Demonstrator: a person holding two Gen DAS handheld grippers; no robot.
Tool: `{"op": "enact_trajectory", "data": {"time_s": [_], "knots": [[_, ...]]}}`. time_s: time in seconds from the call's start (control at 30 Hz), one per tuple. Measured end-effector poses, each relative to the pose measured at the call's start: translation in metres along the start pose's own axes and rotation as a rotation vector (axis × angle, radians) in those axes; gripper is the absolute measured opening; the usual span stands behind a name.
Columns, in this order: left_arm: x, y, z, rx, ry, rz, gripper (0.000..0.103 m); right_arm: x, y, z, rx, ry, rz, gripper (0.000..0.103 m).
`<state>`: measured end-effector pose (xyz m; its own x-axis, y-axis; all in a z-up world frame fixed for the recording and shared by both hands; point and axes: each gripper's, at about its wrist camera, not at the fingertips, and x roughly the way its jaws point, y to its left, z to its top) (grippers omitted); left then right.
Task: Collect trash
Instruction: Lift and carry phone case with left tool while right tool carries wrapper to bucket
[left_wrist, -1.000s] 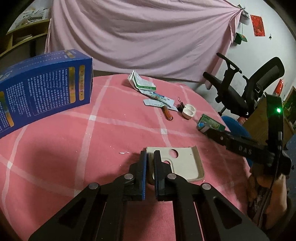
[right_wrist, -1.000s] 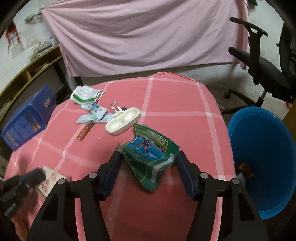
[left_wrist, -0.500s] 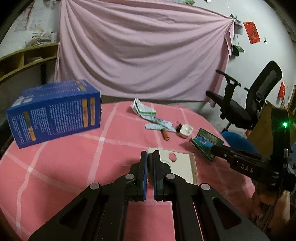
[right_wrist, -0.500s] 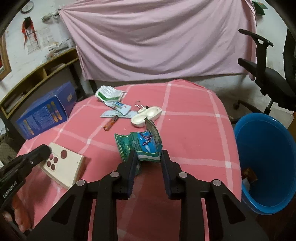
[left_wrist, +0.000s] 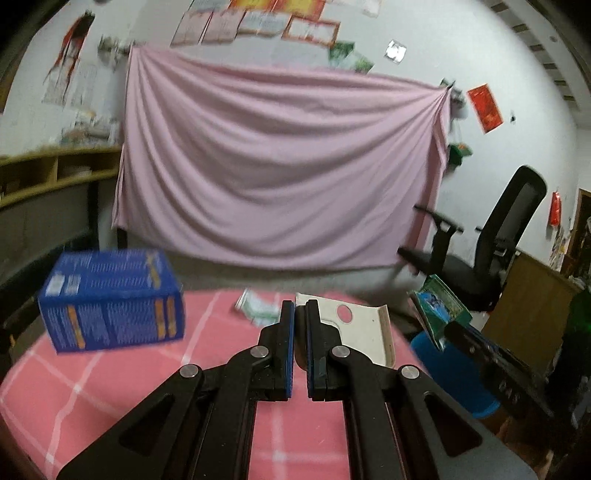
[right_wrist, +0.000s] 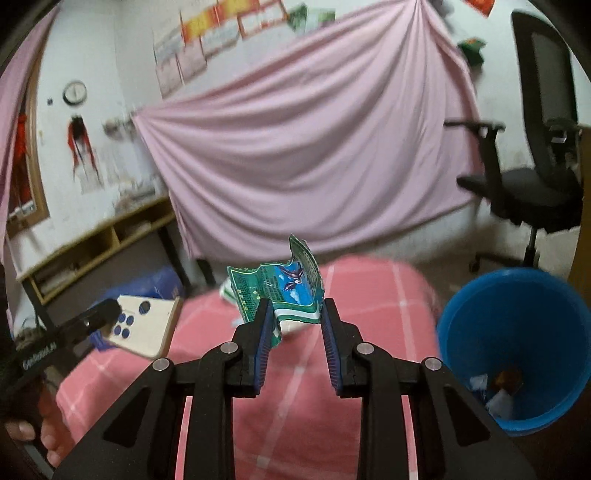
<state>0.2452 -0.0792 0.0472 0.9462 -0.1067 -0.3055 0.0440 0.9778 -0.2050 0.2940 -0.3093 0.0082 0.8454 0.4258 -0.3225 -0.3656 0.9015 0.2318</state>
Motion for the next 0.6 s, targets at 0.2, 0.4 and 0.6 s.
{"op": "enact_trajectory", "data": {"time_s": [0.2, 0.4, 0.6], "knots": [[-0.011, -0.032, 0.016, 0.06, -0.112, -0.038, 0.003, -0.041, -0.002, 0.017, -0.06, -0.194, -0.077, 0.024], [-0.012, -0.069, 0.028, 0.117, -0.179, -0.089, 0.003, -0.08, -0.029, 0.029, -0.038, -0.36, -0.191, 0.024], [0.005, -0.124, 0.03, 0.172, -0.191, -0.173, 0.003, -0.101, -0.061, 0.033, 0.015, -0.426, -0.273, 0.024]]}}
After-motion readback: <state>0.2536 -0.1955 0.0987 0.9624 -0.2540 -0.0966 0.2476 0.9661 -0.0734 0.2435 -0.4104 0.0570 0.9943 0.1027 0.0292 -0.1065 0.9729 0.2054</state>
